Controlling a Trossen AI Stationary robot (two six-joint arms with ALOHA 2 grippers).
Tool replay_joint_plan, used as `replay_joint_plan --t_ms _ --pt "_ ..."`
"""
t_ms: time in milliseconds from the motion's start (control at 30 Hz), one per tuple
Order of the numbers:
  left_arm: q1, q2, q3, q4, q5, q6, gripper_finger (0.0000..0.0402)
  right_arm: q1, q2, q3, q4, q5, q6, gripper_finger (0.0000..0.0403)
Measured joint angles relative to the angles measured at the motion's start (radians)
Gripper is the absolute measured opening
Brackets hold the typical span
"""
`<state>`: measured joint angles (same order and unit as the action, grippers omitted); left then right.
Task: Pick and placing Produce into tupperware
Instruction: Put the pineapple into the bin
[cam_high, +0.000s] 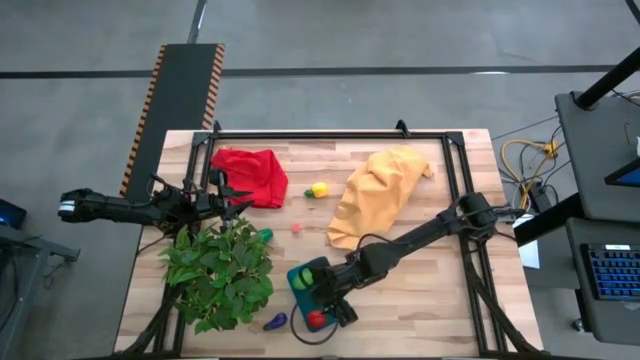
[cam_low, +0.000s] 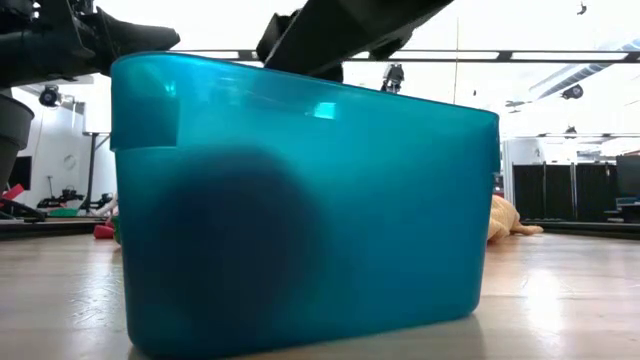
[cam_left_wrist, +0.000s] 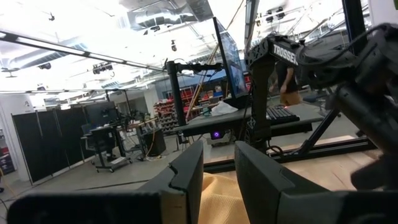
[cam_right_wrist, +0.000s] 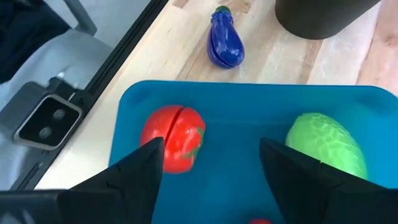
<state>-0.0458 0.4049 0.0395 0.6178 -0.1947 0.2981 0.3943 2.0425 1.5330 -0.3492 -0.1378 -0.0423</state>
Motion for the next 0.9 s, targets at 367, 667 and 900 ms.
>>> replay_joint_plan --t_ms 367,667,900 --pt "0.000 0.001 0.000 -0.001 0.000 0.000 0.0078 -0.002 -0.170 0.000 -0.133 0.009 -0.004 0.0246" --pt "0.000 0.003 0.000 -0.001 0.000 0.001 0.0078 -0.002 -0.252 -0.006 -0.150 0.008 -0.003 0.0242" --pt "0.000 0.005 0.000 -0.002 0.000 0.000 0.0078 -0.002 -0.254 -0.010 -0.172 0.008 -0.003 0.0242"
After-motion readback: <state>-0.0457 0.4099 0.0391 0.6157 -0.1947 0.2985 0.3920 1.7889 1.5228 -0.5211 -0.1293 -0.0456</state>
